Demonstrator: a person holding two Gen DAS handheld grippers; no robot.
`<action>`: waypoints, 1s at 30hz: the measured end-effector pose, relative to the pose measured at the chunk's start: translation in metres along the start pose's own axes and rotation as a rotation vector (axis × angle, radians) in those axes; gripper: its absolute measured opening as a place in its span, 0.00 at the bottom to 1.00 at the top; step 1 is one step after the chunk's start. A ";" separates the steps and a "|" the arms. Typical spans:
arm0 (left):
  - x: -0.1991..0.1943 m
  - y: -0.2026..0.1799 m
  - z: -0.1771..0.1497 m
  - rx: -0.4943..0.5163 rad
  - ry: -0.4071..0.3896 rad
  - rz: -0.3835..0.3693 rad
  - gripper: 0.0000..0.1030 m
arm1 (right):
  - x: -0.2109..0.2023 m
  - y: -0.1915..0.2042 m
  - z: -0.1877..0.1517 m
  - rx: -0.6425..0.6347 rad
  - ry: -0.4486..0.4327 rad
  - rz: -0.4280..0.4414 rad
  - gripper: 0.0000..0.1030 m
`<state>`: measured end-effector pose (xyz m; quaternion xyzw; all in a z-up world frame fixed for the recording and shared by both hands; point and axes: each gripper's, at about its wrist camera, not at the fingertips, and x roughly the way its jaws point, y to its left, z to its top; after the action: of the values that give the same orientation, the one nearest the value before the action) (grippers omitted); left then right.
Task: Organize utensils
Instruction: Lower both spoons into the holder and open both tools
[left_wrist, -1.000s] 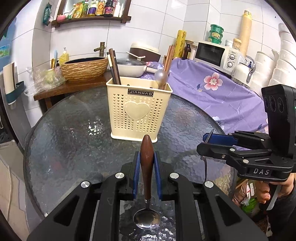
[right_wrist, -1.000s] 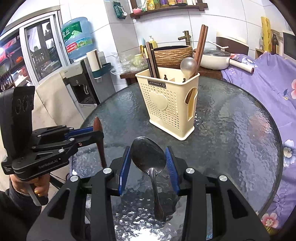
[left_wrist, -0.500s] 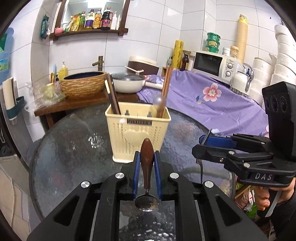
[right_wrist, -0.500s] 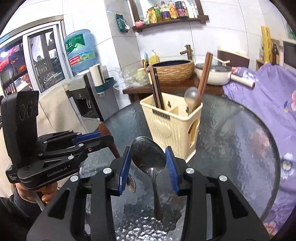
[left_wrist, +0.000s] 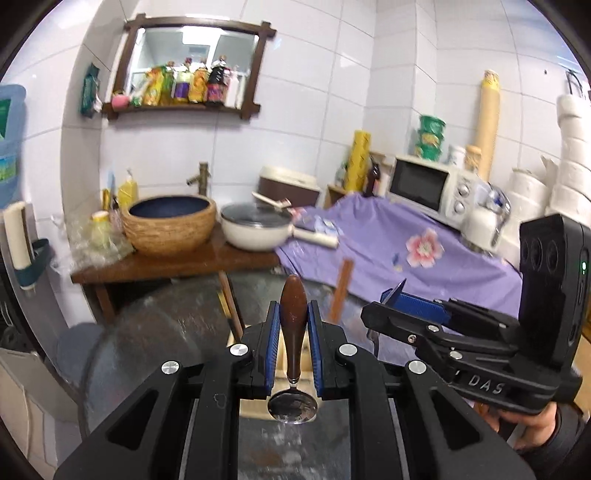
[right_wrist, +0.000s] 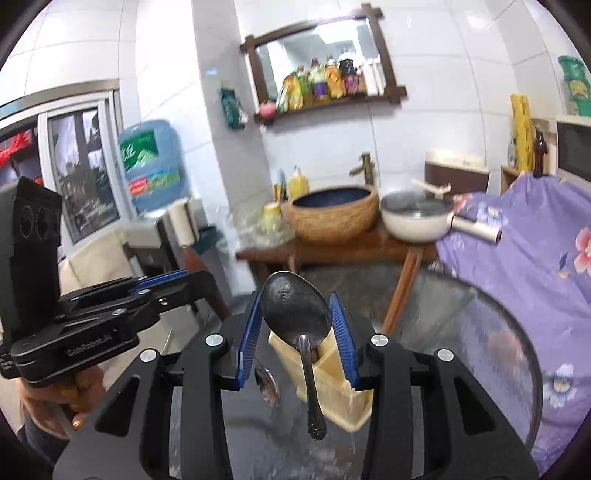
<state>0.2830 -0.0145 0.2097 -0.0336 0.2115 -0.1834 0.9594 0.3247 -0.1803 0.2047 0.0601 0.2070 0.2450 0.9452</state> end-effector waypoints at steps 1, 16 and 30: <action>0.002 0.002 0.008 -0.009 -0.013 0.005 0.14 | 0.003 -0.001 0.006 -0.001 -0.021 -0.011 0.37; 0.077 0.032 0.018 -0.091 -0.017 0.112 0.14 | 0.062 -0.036 -0.007 0.068 -0.090 -0.121 0.37; 0.116 0.035 -0.035 -0.074 0.089 0.113 0.14 | 0.079 -0.041 -0.068 0.022 -0.048 -0.167 0.37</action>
<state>0.3781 -0.0236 0.1275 -0.0491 0.2620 -0.1223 0.9560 0.3766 -0.1766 0.1057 0.0590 0.1914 0.1617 0.9663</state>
